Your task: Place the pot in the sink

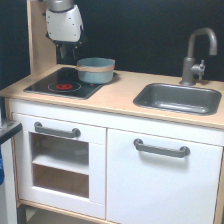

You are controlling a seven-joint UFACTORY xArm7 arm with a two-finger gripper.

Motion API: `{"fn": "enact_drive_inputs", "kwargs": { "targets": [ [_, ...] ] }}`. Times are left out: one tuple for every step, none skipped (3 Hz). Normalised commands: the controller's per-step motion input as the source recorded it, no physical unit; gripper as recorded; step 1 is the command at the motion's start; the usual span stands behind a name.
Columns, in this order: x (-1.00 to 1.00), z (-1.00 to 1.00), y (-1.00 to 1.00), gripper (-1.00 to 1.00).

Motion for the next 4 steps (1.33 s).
{"fn": "enact_drive_inputs", "kwargs": {
  "targets": [
    [-0.10,-0.84,0.26,1.00],
    [-0.06,-0.88,0.14,1.00],
    [0.05,-0.82,0.04,0.97],
    [0.20,-0.57,0.01,-0.59]
  ]
}}
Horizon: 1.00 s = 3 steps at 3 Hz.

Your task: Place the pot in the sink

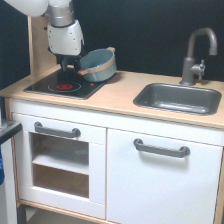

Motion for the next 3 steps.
{"fn": "enact_drive_inputs", "kwargs": {
  "targets": [
    [0.08,0.00,0.01,-0.98],
    [0.03,0.24,0.01,-0.98],
    [0.04,0.11,0.01,-0.99]
  ]
}}
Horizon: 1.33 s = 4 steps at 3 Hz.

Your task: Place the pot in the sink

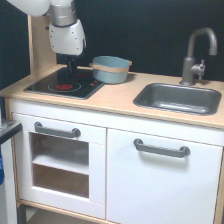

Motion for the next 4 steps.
{"fn": "enact_drive_inputs", "kwargs": {
  "targets": [
    [0.92,0.99,0.11,-1.00],
    [0.96,0.89,0.44,-1.00],
    [0.98,-0.20,0.38,-1.00],
    [0.97,-0.38,0.23,-1.00]
  ]
}}
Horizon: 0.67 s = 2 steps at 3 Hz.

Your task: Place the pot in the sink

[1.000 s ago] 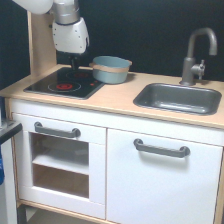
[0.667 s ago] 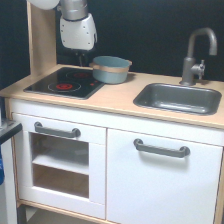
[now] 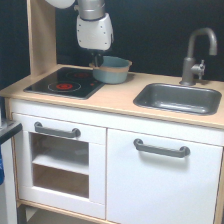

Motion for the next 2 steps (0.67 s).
{"fn": "enact_drive_inputs", "kwargs": {
  "targets": [
    [0.99,-0.13,0.04,-1.00],
    [1.00,0.09,-0.20,-1.00]
  ]
}}
